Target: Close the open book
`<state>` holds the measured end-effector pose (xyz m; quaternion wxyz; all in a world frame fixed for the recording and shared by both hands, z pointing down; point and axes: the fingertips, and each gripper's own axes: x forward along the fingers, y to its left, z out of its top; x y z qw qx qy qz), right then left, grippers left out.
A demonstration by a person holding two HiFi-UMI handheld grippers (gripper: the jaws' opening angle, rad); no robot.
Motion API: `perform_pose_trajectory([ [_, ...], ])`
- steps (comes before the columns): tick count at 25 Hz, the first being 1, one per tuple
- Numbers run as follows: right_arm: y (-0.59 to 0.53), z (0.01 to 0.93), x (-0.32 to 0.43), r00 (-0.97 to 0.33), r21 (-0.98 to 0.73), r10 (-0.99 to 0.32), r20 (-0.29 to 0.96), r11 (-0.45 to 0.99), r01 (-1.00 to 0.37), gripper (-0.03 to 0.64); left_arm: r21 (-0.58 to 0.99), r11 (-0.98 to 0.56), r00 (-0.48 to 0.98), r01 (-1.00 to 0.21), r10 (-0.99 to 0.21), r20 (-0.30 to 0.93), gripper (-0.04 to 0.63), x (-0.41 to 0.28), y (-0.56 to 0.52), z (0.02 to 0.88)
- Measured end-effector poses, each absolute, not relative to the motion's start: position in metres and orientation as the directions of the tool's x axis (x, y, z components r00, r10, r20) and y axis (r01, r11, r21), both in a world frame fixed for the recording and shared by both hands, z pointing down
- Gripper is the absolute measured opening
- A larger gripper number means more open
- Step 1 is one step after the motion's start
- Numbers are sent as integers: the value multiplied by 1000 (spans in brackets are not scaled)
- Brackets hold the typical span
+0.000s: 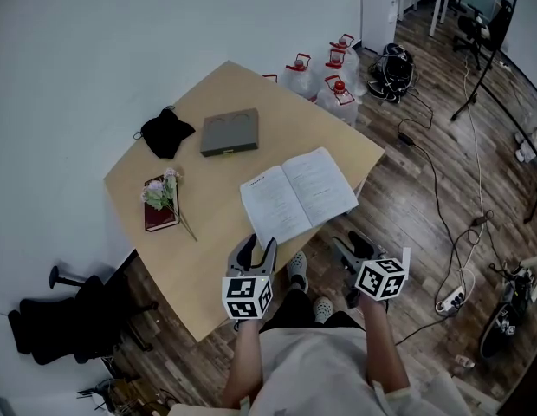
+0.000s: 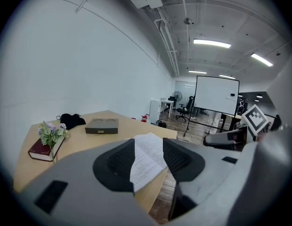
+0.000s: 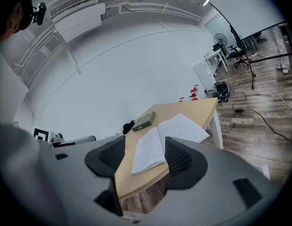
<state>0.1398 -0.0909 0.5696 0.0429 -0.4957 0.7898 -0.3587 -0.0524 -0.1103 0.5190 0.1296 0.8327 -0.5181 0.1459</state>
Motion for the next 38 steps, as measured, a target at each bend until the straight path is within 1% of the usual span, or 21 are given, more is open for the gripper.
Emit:
perform_pose_trajectory([
  [9, -134, 590, 142, -486, -636, -814, 317, 197, -746, 275, 88, -447, 443, -890, -806, 392, 193, -50, -153, 536],
  [23, -188, 656, 156, -429, -712, -807, 405, 16, -702, 275, 122, -480, 476, -868, -740, 474, 192, -48, -205, 579],
  [28, -197, 679, 164, -402, -724, -803, 439, -52, -688, 273, 137, -493, 487, -859, -705, 515, 189, -47, -208, 600],
  [38, -207, 718, 168, -377, -752, -785, 492, -165, -638, 272, 174, -485, 493, -857, -675, 549, 173, -48, -227, 628],
])
